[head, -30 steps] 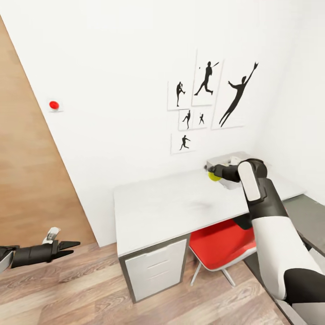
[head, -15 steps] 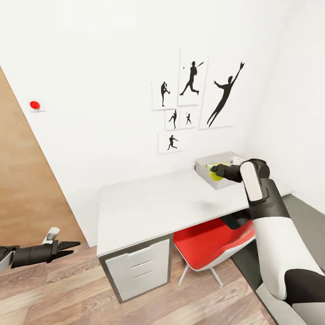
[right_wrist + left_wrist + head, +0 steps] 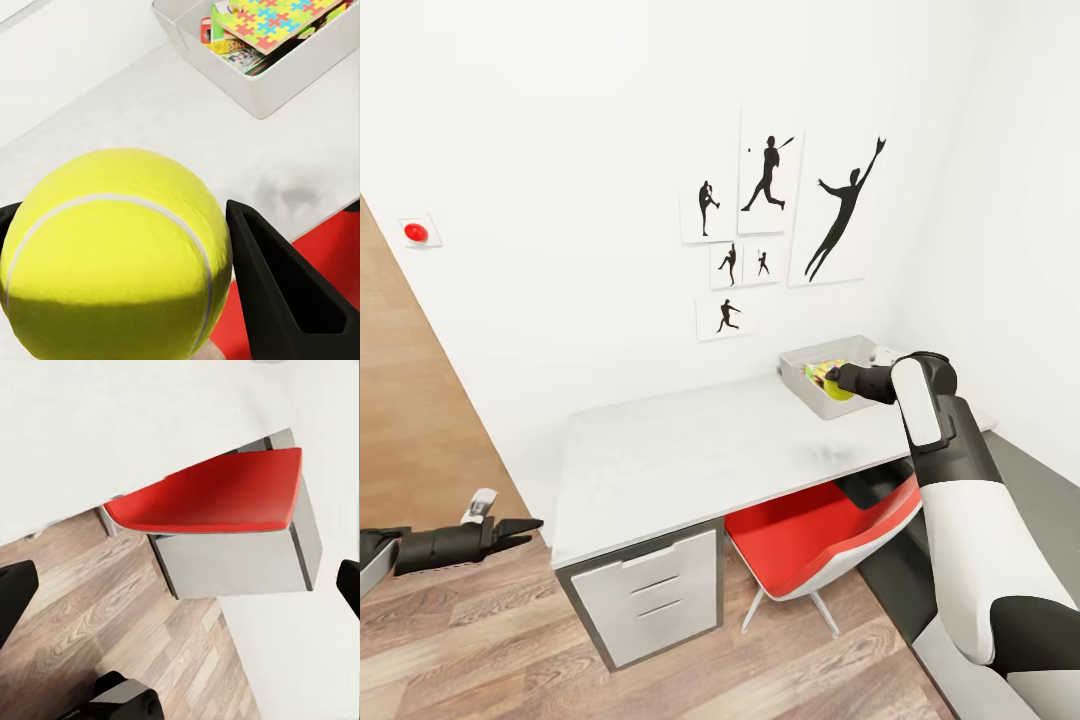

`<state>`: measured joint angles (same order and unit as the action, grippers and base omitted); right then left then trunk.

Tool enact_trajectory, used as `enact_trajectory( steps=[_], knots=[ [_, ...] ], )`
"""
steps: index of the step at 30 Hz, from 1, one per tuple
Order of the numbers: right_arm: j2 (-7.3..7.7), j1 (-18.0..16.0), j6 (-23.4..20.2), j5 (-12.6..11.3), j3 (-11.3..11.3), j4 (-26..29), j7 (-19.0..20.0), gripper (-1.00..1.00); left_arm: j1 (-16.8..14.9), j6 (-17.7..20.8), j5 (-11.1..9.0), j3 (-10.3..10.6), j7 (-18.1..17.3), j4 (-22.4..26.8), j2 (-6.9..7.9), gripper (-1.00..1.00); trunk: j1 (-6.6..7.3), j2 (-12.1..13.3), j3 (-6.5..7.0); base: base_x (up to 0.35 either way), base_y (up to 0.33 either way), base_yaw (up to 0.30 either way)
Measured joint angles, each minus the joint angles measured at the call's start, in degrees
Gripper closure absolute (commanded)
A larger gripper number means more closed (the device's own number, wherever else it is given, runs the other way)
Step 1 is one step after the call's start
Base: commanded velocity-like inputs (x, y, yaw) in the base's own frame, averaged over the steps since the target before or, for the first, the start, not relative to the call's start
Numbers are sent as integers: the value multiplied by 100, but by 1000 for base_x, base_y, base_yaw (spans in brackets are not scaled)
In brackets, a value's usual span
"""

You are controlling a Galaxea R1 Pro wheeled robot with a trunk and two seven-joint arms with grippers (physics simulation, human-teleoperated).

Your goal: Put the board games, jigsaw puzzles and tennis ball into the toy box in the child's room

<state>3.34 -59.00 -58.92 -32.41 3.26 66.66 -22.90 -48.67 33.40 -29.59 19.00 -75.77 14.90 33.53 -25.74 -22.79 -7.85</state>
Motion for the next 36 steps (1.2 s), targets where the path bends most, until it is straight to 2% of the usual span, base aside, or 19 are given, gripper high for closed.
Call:
enact_trajectory(
  steps=[4, 6, 7, 10, 15, 21, 36],
  knots=[
    [-6, 0, 3, 0, 0, 0, -1, 100, -14, 334, -19, -25, -59, 758, 93, -100, 0, 0, 0, 0, -3, 0],
    [-8, 0, 5, 0, 0, 0, -1, 100, -46, 664, -25, -152, -68, 1211, 148, -100, 0, 0, 1, 0, 0, 0],
    [-11, 0, 5, 0, 0, 1, -1, 100, -96, 856, -30, -315, -68, 1520, 163, -100, 0, 0, 1, 0, 0, 0],
    [-10, 0, 10, 1, 2, 1, 2, 100, -168, 1151, -30, -525, -63, 2021, 136, -100, 0, 0, 1, 0, 0, 0],
    [-10, 0, 33, 0, 5, 1, 4, 100, -213, 1535, -31, -660, -58, 2612, 104, -100, 0, 0, 0, 0, 0, 0],
    [-16, 0, 40, 0, 8, 1, -1, 100, -221, 1620, -28, -737, -24, 2773, -70, -100, 0, 0, 0, 0, 0, 0],
    [-18, 0, 52, -1, 9, 1, -1, 100, -222, 1612, -14, -892, 6, 2792, -114, -100, 2, -1, 0, 101, 0, 0]
  ],
)
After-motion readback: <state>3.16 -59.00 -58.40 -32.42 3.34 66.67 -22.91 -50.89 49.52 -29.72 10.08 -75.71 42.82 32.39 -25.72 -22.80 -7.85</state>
